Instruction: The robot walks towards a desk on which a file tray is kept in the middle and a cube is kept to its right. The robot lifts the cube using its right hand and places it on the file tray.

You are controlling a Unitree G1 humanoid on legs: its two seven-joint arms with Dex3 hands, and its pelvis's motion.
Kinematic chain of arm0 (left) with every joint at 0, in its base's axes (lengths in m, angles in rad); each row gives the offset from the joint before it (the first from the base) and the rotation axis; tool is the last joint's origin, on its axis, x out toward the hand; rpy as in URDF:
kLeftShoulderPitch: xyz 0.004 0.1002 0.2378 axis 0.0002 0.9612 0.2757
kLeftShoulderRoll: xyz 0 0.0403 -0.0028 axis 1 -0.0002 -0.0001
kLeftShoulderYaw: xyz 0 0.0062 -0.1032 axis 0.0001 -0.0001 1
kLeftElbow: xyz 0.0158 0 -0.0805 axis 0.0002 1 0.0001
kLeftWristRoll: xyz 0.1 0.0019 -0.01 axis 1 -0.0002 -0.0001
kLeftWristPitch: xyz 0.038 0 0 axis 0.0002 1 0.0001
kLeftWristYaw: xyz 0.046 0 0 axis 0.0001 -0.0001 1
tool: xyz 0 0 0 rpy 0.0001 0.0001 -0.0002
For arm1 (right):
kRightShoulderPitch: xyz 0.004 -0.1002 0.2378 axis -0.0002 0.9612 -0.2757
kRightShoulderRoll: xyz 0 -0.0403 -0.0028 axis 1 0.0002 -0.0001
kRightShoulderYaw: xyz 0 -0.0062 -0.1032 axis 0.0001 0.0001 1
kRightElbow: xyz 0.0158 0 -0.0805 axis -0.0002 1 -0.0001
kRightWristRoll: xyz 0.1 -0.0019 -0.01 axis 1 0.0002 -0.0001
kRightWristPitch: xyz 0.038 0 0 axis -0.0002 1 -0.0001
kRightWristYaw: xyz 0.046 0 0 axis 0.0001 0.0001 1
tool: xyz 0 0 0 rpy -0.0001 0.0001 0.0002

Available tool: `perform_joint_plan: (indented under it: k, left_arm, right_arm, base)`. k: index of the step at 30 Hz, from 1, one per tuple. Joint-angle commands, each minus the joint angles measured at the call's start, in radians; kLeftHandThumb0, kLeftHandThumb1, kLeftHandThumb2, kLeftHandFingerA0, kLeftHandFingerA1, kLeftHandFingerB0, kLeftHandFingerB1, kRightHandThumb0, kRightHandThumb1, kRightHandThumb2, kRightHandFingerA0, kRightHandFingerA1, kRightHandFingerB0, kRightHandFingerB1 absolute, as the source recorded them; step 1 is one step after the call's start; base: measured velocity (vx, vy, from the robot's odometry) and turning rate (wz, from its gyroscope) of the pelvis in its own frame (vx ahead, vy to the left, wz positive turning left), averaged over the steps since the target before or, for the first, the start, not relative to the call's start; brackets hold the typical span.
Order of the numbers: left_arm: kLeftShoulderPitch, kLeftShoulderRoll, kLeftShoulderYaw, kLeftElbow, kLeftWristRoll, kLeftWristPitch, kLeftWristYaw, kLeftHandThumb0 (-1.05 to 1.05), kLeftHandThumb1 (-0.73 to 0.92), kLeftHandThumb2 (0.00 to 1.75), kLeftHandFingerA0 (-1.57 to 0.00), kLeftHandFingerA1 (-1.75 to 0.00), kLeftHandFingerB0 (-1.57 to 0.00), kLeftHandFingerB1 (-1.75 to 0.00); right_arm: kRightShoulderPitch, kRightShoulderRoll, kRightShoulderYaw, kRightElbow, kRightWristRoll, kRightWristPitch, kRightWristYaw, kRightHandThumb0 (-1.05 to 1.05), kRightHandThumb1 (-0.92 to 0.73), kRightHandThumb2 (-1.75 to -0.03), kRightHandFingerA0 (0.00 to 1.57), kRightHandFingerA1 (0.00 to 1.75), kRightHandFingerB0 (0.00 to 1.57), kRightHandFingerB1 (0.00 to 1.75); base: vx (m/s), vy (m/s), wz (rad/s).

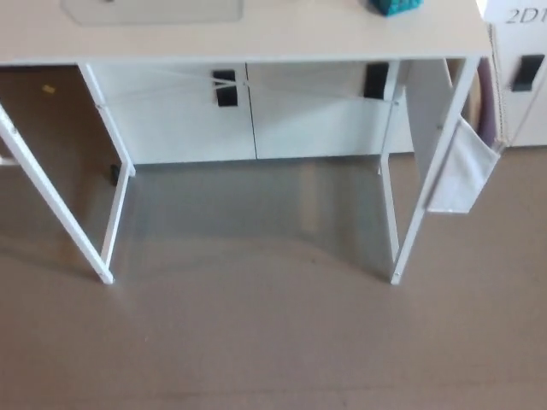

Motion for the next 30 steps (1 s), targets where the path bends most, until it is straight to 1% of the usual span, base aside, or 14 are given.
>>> perform_joint_plan:
  k: [1,2,7,11,12,13,18,19,22,24,27,28,29,30]
  left_arm:
    - [-0.017,0.019,0.023,0.010,-0.014,0.026,-0.006,-0.87,0.80,0.63,-0.09,-0.76,-0.17,-0.66]
    - [-0.018,0.020,0.022,0.014,-0.013,0.020,-0.006,-0.88,0.80,0.63,-0.09,-0.76,-0.18,-0.66]
    - [-0.016,0.024,0.007,-0.007,0.005,0.032,-0.005,-0.87,0.80,0.65,-0.13,-0.77,-0.18,-0.66]
    - [-0.021,0.028,0.004,0.011,0.008,0.023,-0.005,-0.89,0.80,0.64,-0.11,-0.76,-0.21,-0.66]
    - [-0.024,0.028,0.010,0.015,0.000,0.028,-0.010,-0.88,0.80,0.64,-0.10,-0.76,-0.18,-0.66]
    - [-0.023,0.030,0.007,0.014,0.003,0.026,-0.013,-0.89,0.81,0.64,-0.12,-0.77,-0.17,-0.66]
    - [-0.019,0.032,0.004,0.000,0.004,0.036,-0.009,-0.89,0.80,0.63,-0.13,-0.77,-0.20,-0.66]
    - [-0.022,0.031,-0.004,0.008,0.014,0.023,-0.003,-0.92,0.61,0.94,-0.19,-0.71,-0.20,-0.64]
    - [-0.022,0.028,0.006,0.014,0.001,0.015,-0.005,-0.87,0.81,0.64,-0.12,-0.76,-0.18,-0.65]
    - [-0.023,0.027,0.010,0.016,-0.002,0.018,0.001,-0.88,0.78,0.64,-0.10,-0.75,-0.21,-0.66]
    - [-0.038,0.024,0.025,0.026,-0.015,0.036,0.005,-0.89,0.77,0.63,-0.10,-0.82,-0.21,-0.68]
    - [-0.036,0.026,0.022,0.020,-0.011,0.039,0.002,-0.91,0.58,0.94,-0.17,-0.72,-0.21,-0.66]
    - [-0.034,0.034,0.002,-0.007,0.010,0.050,0.003,-0.90,0.79,0.64,-0.17,-0.80,-0.22,-0.67]
    - [-0.033,0.037,-0.015,0.001,0.028,0.025,0.001,-0.85,0.59,1.08,-0.21,-0.70,-0.25,-0.65]
  right_arm:
    - [-0.014,-0.003,0.006,0.060,-0.003,-0.026,-0.011,-0.87,-0.44,-0.89,0.00,0.45,0.09,0.56]
    - [-0.016,0.003,-0.014,0.060,0.019,-0.018,-0.006,-0.72,-0.48,-0.55,0.00,0.44,0.15,0.52]
    - [0.022,0.021,-0.022,-0.020,0.015,-0.010,-0.058,-0.75,-0.38,-0.84,0.00,0.51,0.13,0.56]
    - [0.002,-0.014,0.054,0.022,-0.059,-0.012,-0.041,-0.91,-0.54,-0.58,0.00,0.56,0.12,0.56]
    - [-0.004,-0.037,0.099,0.023,-0.086,0.014,-0.007,-0.99,-0.44,-0.85,0.00,0.52,0.05,0.55]
    - [-0.003,-0.036,0.087,0.021,-0.061,0.022,0.000,-0.85,-0.49,-0.57,0.00,0.59,0.13,0.53]
    - [0.028,0.015,0.004,-0.041,0.015,0.019,-0.043,-0.72,-0.51,-0.57,0.00,0.45,0.14,0.52]
    - [0.024,0.020,-0.021,-0.036,0.041,0.025,-0.025,-0.68,-0.47,-0.58,0.00,0.49,0.13,0.53]
    - [0.024,0.000,0.027,-0.025,-0.018,0.022,-0.034,-0.86,-0.42,-0.88,0.01,0.50,0.12,0.57]
    - [0.021,0.009,-0.016,0.009,0.038,-0.019,0.003,-0.76,-0.47,-0.56,0.00,0.40,0.11,0.56]
    - [0.009,0.011,-0.013,0.003,0.028,0.020,-0.023,-0.82,-0.39,-0.86,0.00,0.47,0.13,0.57]
    - [0.008,0.017,-0.037,0.013,0.054,0.007,-0.007,-0.71,-0.47,-0.56,0.00,0.43,0.15,0.50]
    - [-0.001,0.019,-0.041,0.012,0.060,0.028,-0.005,-0.75,-0.49,-0.55,0.00,0.45,0.13,0.54]
    - [-0.003,0.006,-0.017,0.014,0.034,0.035,0.008,-0.77,-0.51,-0.56,0.00,0.52,0.11,0.54]
  base:
    - [0.26,0.069,-0.23]
    - [0.29,0.081,-0.28]
    - [0.34,0.192,-0.40]
    - [0.32,0.264,-0.26]
    - [0.28,0.178,0.02]
    - [0.21,0.153,-0.02]
    - [0.25,0.066,0.08]
    - [0.22,-0.035,-0.04]
    - [0.30,-0.046,-0.05]
    - [0.29,-0.043,0.39]
    - [0.25,-0.022,-0.04]
    - [0.16,0.025,0.00]
    - [0.15,0.053,-0.08]
    - [0.14,0.101,-0.16]
